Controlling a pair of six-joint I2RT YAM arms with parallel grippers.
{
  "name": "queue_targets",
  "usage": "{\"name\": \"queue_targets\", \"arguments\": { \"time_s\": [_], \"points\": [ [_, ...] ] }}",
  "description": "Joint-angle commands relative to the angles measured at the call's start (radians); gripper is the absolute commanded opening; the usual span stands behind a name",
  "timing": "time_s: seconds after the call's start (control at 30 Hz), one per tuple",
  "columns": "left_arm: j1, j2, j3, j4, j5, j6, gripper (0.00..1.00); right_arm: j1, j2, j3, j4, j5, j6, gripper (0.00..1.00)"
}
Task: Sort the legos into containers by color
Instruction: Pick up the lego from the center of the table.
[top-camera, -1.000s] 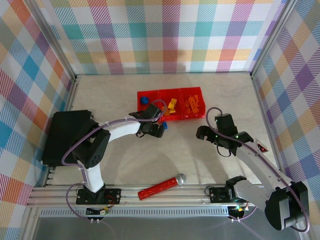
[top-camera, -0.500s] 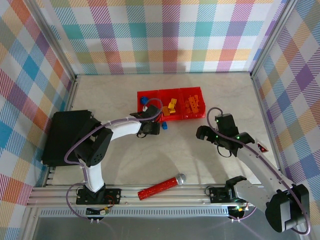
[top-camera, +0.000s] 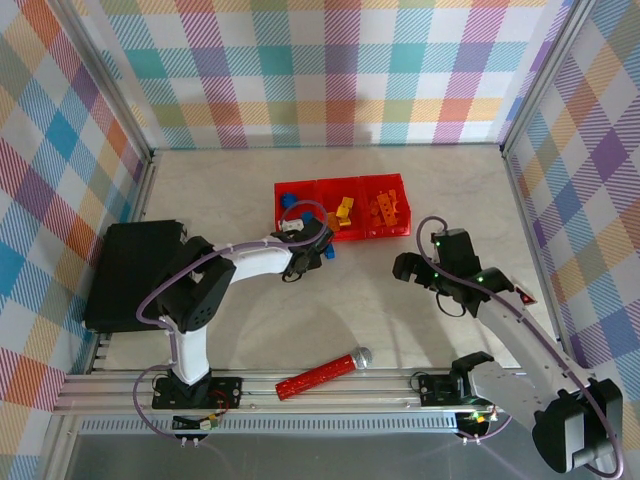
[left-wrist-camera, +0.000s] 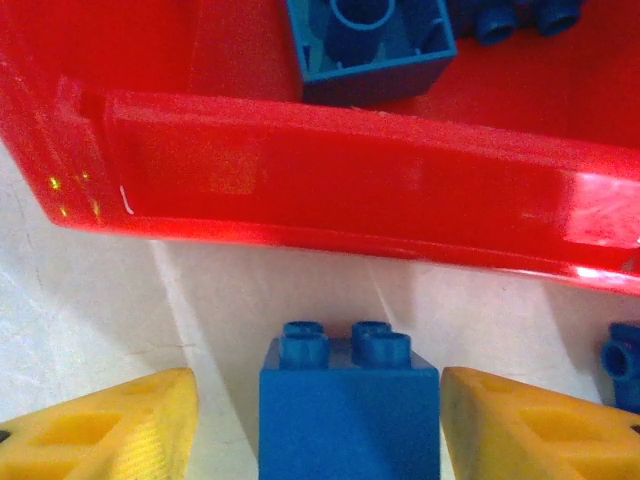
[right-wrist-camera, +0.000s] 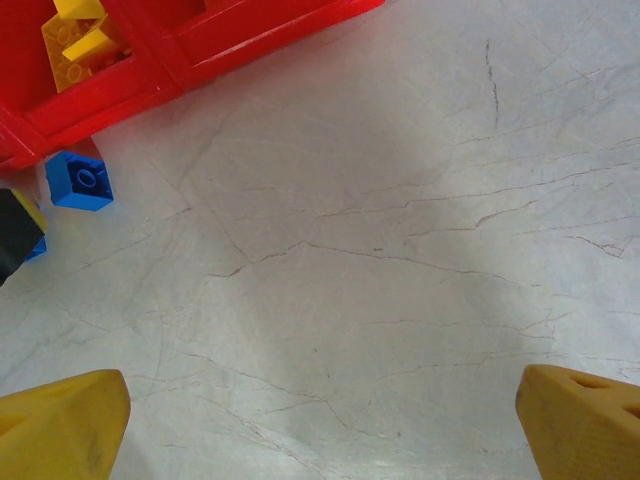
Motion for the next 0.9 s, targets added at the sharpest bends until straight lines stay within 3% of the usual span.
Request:
{"name": "queue_targets", "arguments": {
  "time_s": [0.0, 0.2, 0.43, 0.53, 0.87],
  "points": [
    [0.007, 0.020, 0.035, -0.036, -0.046, -0.011, 0.63, -0.008, -0.024, -0.004, -0.030, 0.008, -0.022, 0.99],
    [0.022, 0.045, 0.046, -0.025, -0.017, 0.022, 0.58, -0.008, -0.038, -0.008, -0.033, 0.016, -0.015, 0.99],
    [0.028, 0.057, 0.064, -0.014, 0.027, 0.046, 0.36, -0.008, -0.070, -0.012, -0.050, 0.039, -0.006, 0.99],
    [0.028, 0.040, 0.057, -0.029, 0.019, 0.041, 0.32, -0.008, -0.086, -0.013, -0.063, 0.050, -0.005, 0.99],
    [0.012, -0.163, 0.054, -0.081, 0.049, 0.108, 0.24, -0.009, -0.096, 0.000, -0.069, 0.054, 0.002, 0.99]
  ]
}}
